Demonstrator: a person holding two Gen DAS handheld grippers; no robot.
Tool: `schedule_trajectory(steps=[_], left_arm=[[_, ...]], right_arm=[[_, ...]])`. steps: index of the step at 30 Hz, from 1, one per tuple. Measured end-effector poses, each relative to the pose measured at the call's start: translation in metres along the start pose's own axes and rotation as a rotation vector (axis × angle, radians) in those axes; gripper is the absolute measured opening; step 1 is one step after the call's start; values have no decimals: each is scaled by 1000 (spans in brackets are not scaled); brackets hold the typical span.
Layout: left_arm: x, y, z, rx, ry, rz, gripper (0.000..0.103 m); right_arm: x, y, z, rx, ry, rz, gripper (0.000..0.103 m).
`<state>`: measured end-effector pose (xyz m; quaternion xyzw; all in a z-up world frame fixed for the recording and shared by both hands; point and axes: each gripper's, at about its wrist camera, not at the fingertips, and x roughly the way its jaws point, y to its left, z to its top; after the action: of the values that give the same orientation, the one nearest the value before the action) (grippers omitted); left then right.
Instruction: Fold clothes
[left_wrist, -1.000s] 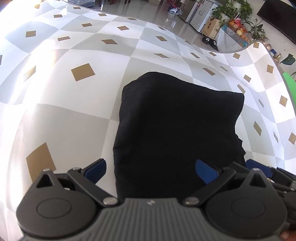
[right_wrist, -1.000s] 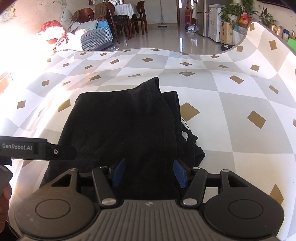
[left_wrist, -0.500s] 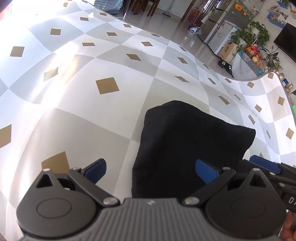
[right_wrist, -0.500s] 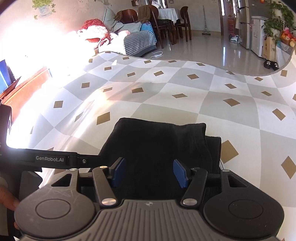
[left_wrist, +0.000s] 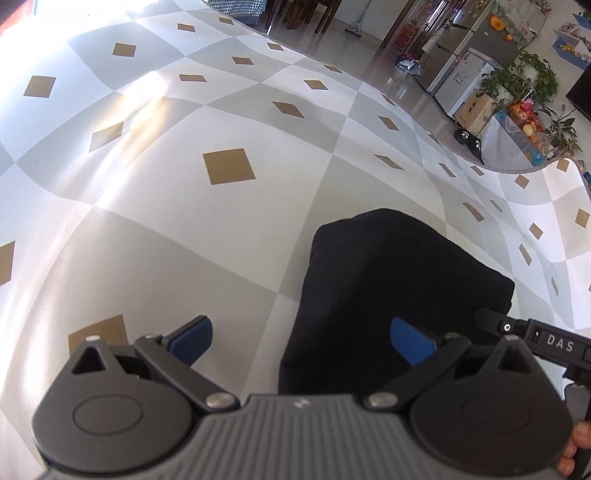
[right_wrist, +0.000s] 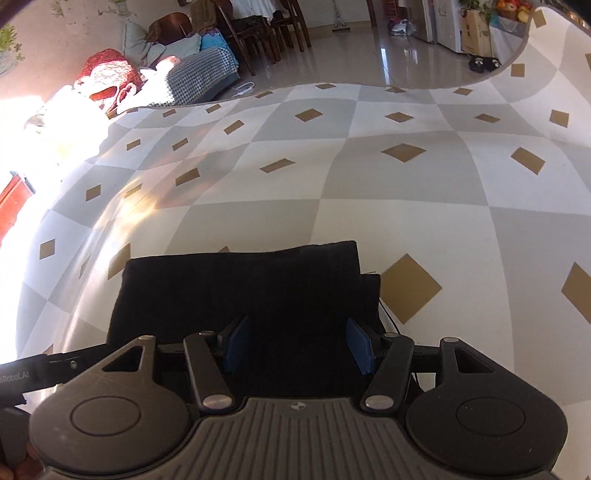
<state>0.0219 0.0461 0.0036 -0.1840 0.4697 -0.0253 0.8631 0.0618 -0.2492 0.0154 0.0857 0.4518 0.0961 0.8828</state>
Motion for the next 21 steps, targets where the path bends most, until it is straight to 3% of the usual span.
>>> schedule_trajectory(steps=[9,21], left_arm=[[8,-9,0,98,-27,101,103],[8,-8,0,126,-31,149,103]], right_arm=[[1,-4,-4,12,-22,-112,57],[-11,-2,-3,9,-66,-244,57]])
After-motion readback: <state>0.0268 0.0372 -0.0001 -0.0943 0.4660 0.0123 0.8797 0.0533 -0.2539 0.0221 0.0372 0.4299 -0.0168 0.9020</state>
